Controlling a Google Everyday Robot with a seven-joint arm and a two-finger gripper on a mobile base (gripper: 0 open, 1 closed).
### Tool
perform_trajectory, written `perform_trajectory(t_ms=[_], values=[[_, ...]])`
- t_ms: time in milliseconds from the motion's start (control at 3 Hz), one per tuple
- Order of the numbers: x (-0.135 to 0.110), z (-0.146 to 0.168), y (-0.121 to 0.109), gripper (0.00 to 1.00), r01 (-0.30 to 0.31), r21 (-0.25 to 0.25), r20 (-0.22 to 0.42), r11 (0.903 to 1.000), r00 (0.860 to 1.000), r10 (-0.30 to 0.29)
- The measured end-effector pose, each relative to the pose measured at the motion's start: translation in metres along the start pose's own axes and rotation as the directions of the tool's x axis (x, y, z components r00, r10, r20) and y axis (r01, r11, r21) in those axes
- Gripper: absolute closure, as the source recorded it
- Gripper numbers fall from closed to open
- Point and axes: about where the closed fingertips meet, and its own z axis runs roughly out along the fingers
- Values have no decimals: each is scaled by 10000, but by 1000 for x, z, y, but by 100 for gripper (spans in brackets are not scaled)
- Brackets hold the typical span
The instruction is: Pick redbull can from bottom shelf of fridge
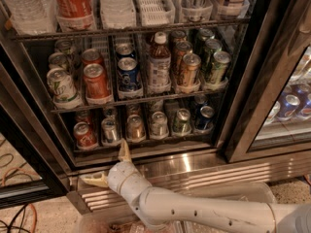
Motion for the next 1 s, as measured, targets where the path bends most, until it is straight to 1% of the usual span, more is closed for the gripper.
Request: perform_trajectory(t_ms=[333,667,1000], values=[[-1,2,0,0,41,96,58,9999,10000,-42],[4,19,4,0,-173,405,298,9990,9994,161],[15,35,5,0,-293,783,315,9965,9991,269]])
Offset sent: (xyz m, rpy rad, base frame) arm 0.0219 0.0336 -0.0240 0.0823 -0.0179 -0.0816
